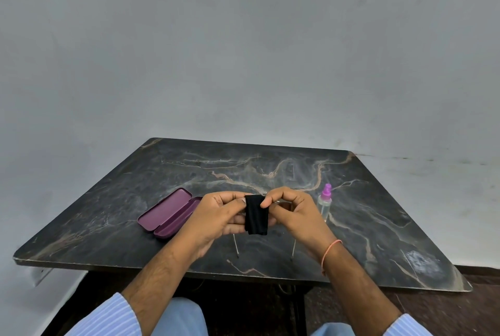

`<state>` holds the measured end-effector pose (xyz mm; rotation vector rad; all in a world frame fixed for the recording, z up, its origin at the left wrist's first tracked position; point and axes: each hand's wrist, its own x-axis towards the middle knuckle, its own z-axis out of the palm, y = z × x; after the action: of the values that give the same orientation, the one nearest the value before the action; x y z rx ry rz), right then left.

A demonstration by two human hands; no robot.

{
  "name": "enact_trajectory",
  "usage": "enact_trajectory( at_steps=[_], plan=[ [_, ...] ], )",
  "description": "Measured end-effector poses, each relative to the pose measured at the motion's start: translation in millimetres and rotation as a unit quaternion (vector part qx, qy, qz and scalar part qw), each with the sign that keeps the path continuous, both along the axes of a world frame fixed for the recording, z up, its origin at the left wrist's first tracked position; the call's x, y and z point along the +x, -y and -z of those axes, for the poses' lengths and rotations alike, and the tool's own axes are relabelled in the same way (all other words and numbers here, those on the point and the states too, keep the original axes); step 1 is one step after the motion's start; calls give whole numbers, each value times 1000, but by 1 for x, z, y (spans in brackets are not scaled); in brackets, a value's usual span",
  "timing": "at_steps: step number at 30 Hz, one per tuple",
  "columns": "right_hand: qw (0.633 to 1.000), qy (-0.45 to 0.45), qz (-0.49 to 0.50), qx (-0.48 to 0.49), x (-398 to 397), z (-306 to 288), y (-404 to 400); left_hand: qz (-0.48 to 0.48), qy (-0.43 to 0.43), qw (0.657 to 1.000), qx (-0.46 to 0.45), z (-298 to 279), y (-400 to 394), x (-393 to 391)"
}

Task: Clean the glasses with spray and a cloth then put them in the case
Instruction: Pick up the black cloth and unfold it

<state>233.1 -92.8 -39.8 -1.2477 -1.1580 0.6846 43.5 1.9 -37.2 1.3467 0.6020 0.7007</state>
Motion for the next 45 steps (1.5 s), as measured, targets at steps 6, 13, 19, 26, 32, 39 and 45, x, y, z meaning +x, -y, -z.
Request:
enact_trajectory(
  at_steps=[6,13,19,26,32,39,45],
  plan=[
    [996,72,51,20,-5,2,0,-5,7,1000,0,1,-2,0],
    [994,-97,7,-42,-12,-1,4,-32,-16,997,65,11,-9,1],
    [994,-68,-4,-82,-17,4,8,-38,-66,978,193,18,-10,1],
    [988,-84,73,-104,-2,8,15,-118,-205,800,552,21,-39,-15],
    [983,-121,116,-76,14,7,28,-24,-210,631,746,16,-74,-21],
    [980,-110,155,-62,28,9,41,37,-197,564,801,19,-84,-8],
    [981,-110,153,-54,26,8,48,-17,-201,613,764,13,-76,-6]
  ],
)
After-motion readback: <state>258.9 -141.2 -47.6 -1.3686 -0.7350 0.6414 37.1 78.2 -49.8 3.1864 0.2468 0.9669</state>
